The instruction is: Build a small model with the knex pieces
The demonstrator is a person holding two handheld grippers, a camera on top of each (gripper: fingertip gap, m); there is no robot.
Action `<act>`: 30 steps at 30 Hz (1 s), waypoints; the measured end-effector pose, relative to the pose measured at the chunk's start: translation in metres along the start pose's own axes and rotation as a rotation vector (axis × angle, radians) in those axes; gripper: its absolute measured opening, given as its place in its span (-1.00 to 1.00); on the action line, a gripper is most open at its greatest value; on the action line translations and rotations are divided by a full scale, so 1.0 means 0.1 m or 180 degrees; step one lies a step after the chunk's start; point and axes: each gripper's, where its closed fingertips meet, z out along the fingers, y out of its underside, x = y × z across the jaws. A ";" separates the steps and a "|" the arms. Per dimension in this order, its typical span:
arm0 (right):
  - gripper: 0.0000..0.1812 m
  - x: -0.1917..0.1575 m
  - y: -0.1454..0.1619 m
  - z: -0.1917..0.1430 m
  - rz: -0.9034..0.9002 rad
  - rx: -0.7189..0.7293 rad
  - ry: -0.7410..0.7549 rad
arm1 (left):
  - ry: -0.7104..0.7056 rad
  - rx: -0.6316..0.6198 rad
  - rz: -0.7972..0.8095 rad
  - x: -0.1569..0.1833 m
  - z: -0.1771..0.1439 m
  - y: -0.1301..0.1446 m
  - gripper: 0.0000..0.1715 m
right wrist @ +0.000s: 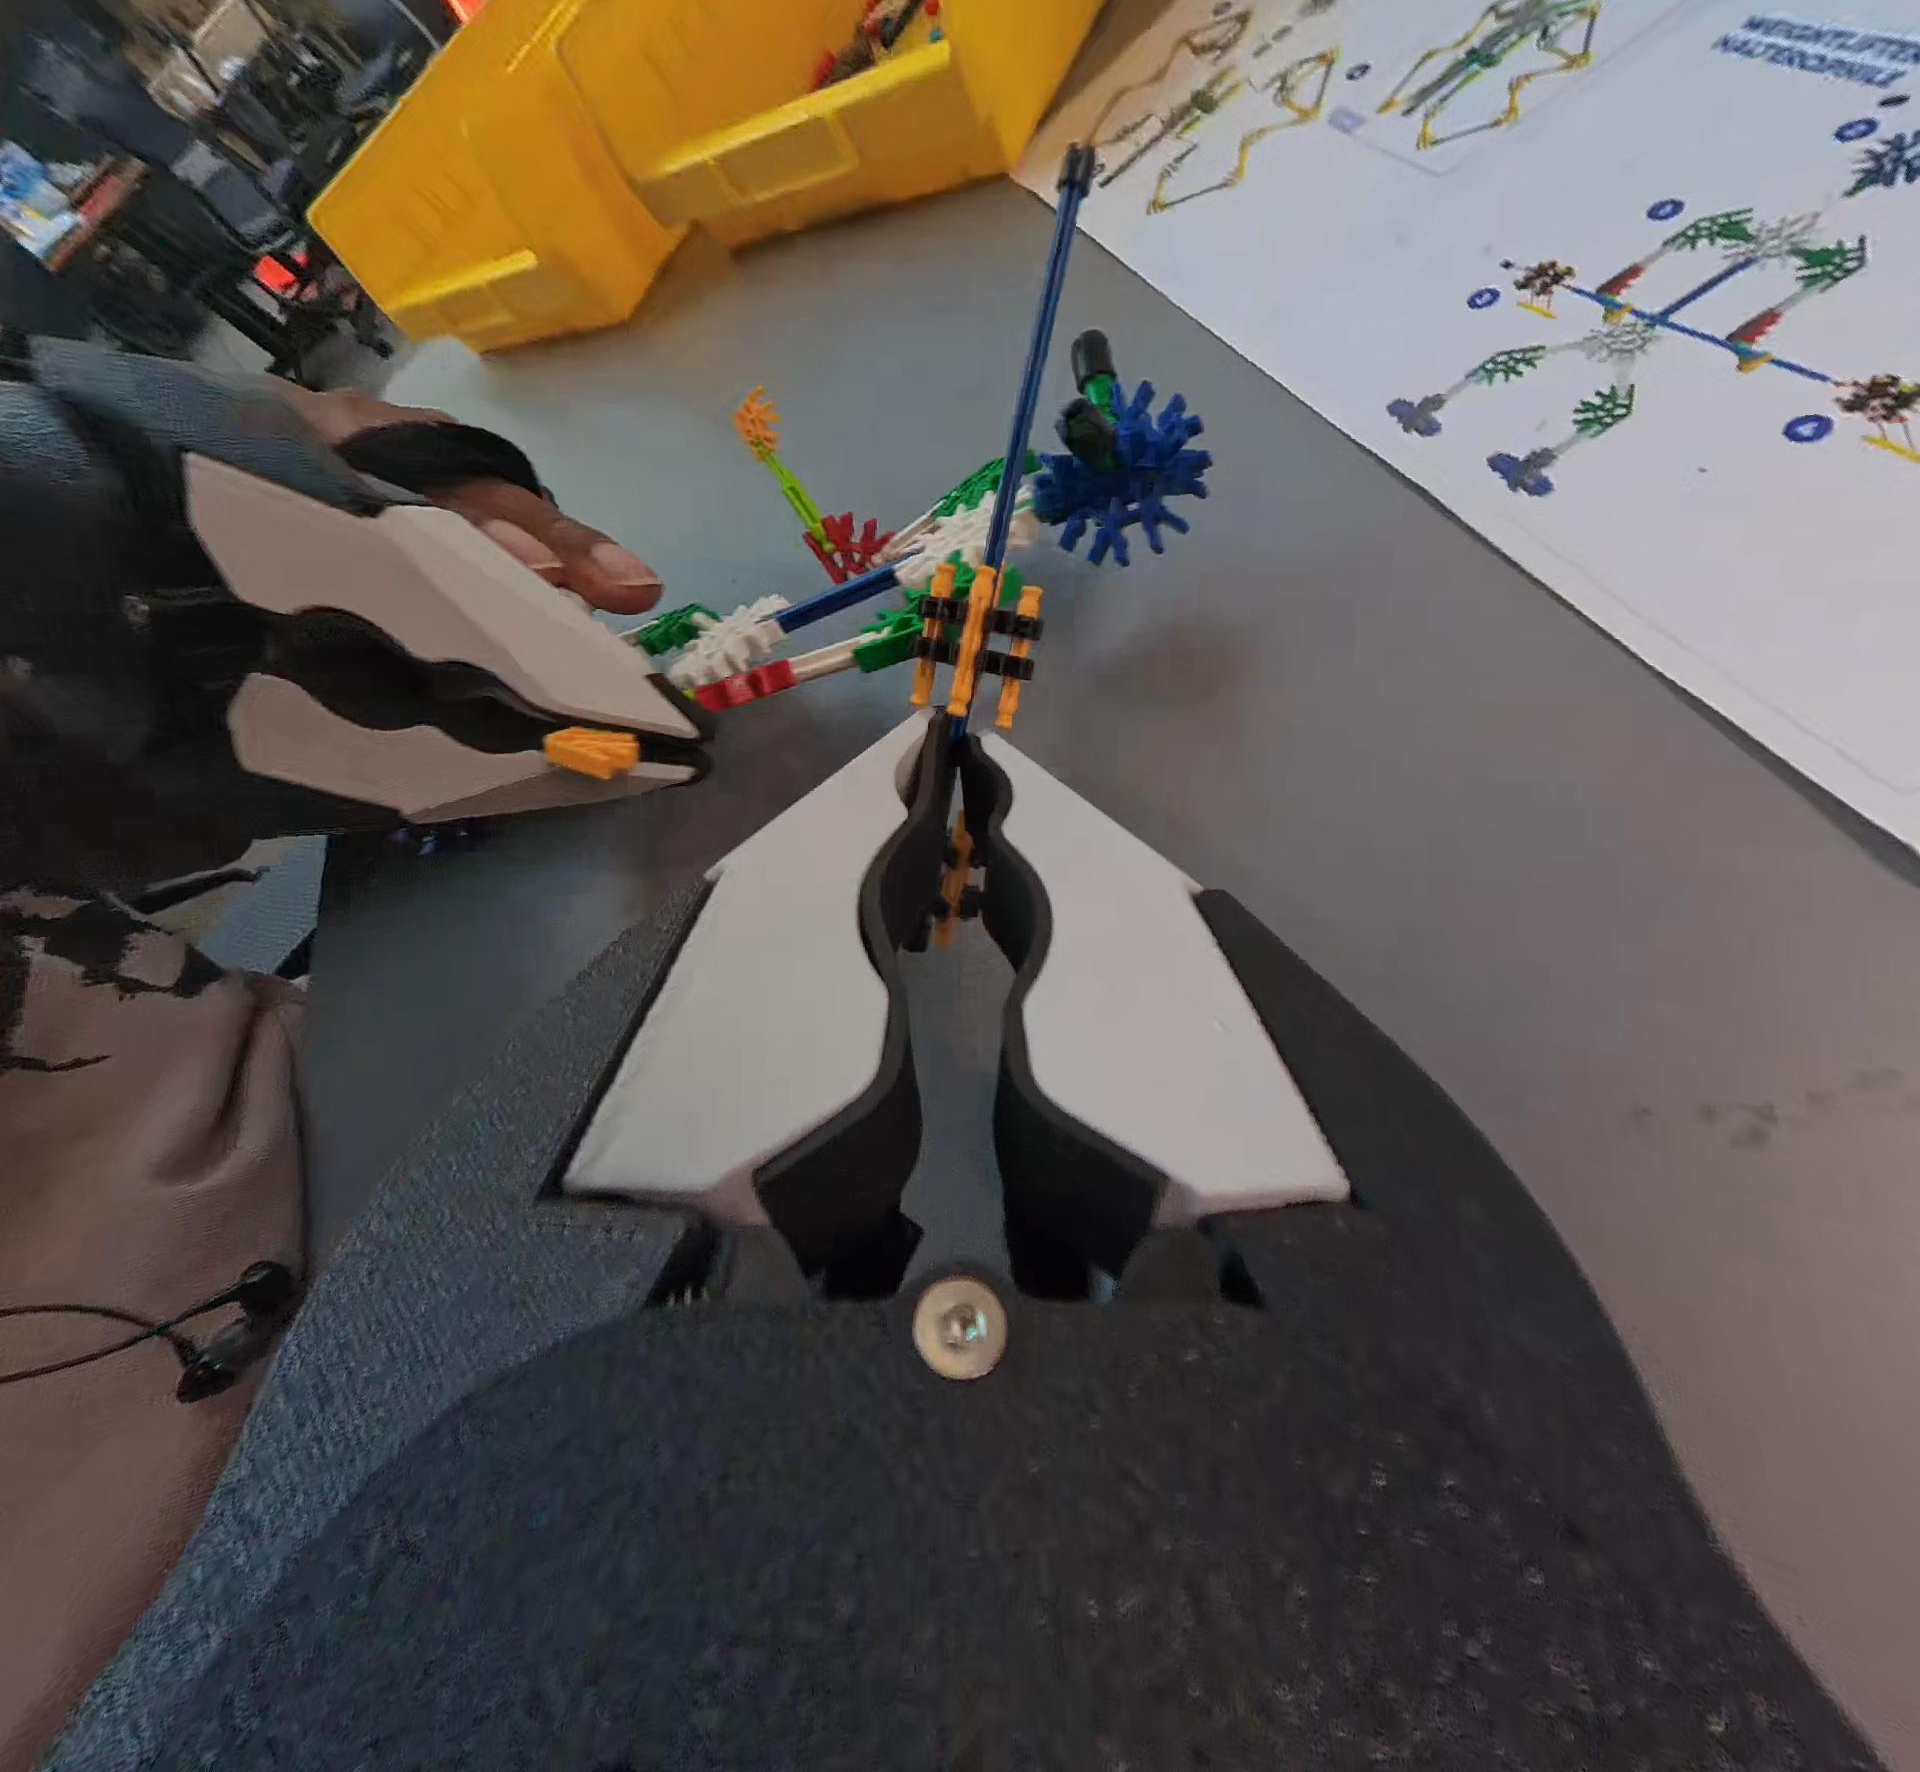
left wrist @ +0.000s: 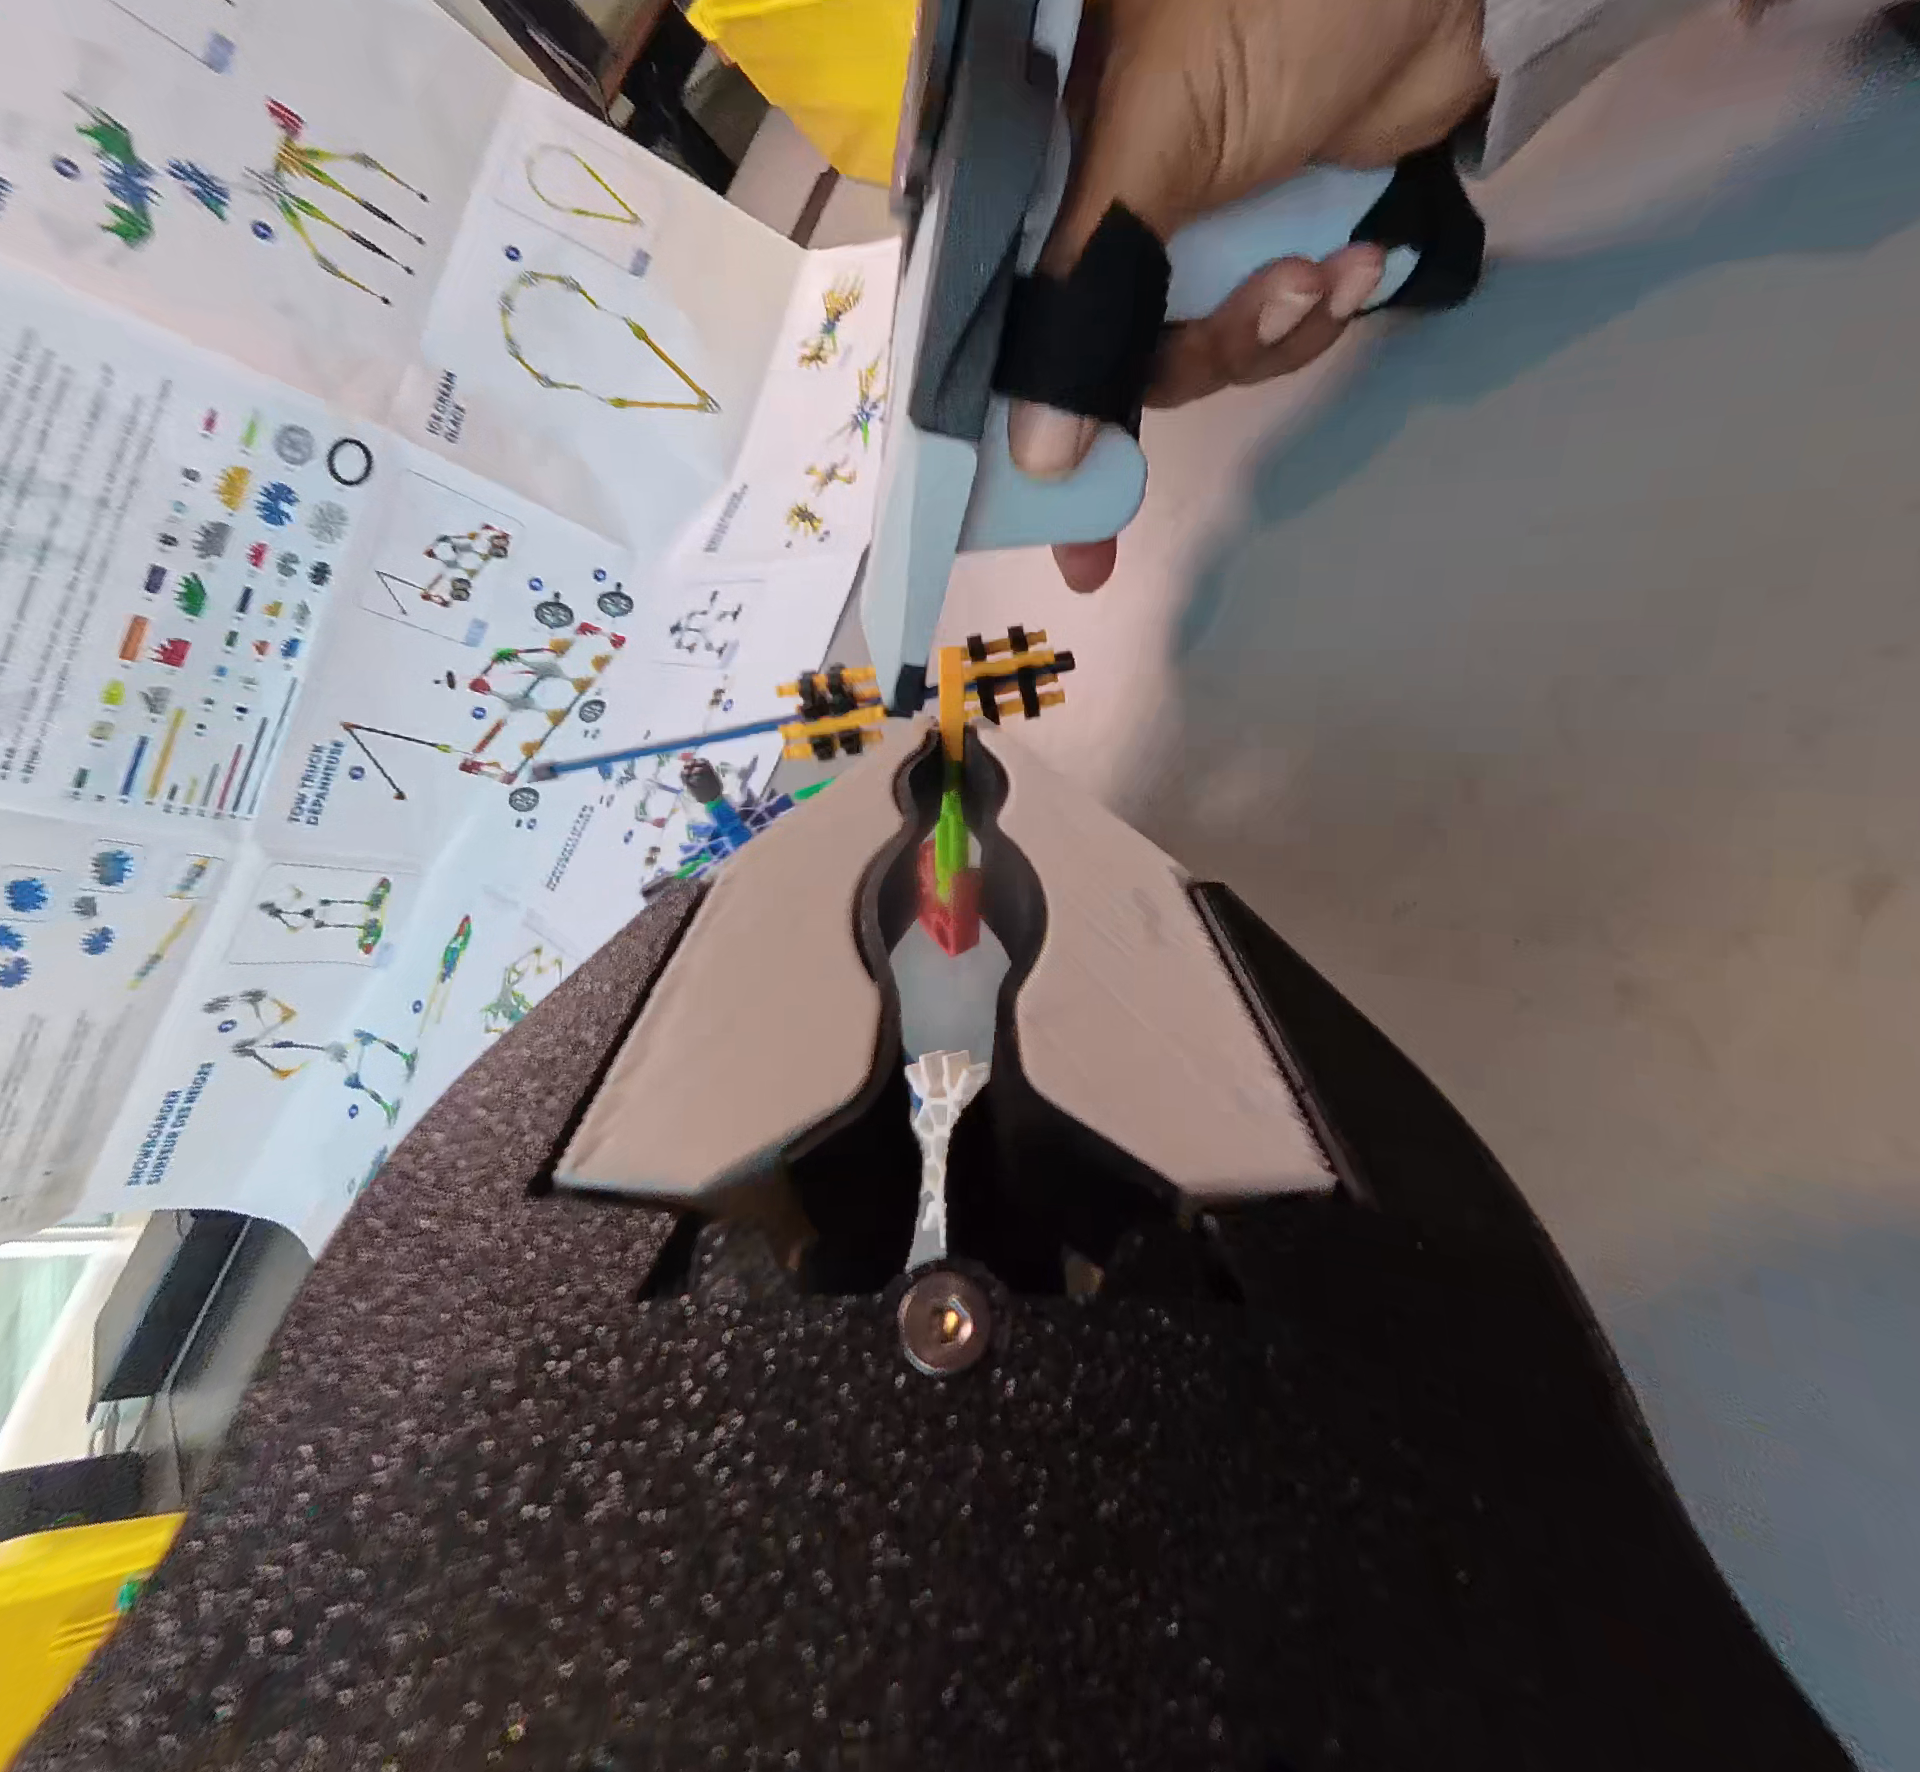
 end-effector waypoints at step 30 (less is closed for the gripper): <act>-0.97 -0.72 -0.16 -0.04 -0.2452 0.0409 0.0090 | 0.1225 0.1103 -0.1924 -0.17 -0.34 -0.21 -0.72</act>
